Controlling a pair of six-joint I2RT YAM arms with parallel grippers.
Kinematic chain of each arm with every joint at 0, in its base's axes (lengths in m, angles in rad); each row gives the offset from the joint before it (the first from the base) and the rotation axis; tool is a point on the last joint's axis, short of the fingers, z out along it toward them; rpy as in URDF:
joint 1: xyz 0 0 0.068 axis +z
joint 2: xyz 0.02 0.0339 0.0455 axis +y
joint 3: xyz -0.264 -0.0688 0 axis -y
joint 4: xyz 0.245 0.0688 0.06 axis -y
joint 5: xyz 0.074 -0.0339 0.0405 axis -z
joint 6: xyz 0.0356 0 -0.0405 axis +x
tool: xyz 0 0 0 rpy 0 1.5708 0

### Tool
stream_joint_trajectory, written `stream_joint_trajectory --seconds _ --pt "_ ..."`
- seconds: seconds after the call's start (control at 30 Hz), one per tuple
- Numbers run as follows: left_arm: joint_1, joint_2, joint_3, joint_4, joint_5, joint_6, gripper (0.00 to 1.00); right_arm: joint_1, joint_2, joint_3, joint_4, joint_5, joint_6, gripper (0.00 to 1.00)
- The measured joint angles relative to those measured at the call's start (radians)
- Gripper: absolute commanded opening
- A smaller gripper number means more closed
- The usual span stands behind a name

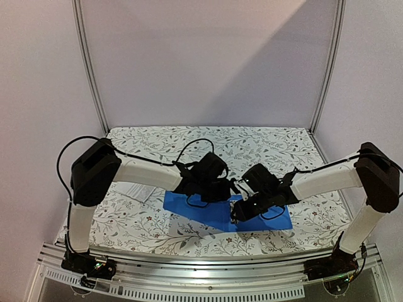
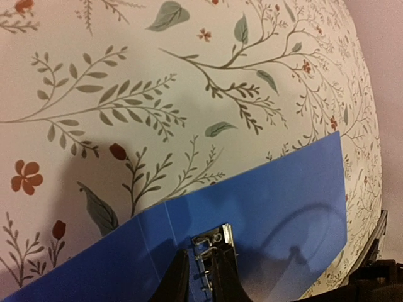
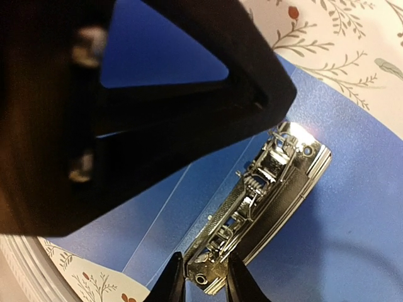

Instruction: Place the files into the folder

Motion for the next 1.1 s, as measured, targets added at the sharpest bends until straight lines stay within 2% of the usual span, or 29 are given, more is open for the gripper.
stream_joint_trajectory --seconds 0.13,0.4,0.93,1.03,1.1 --pt "0.000 0.016 -0.010 0.006 0.017 -0.020 0.11 0.003 -0.015 -0.042 0.071 0.000 -0.004 0.27" --pt "0.000 0.015 -0.062 0.077 0.043 -0.060 0.11 0.007 -0.063 -0.169 0.227 0.011 0.016 0.27" --pt "0.000 0.054 -0.016 0.087 0.075 -0.072 0.09 0.007 -0.064 -0.178 0.250 0.011 0.033 0.27" --pt "0.000 0.058 -0.023 0.118 0.088 -0.076 0.16 0.008 -0.064 -0.182 0.249 0.011 0.033 0.27" --pt "0.000 0.058 -0.035 0.149 0.091 -0.084 0.17 0.008 -0.064 -0.183 0.249 0.011 0.033 0.27"
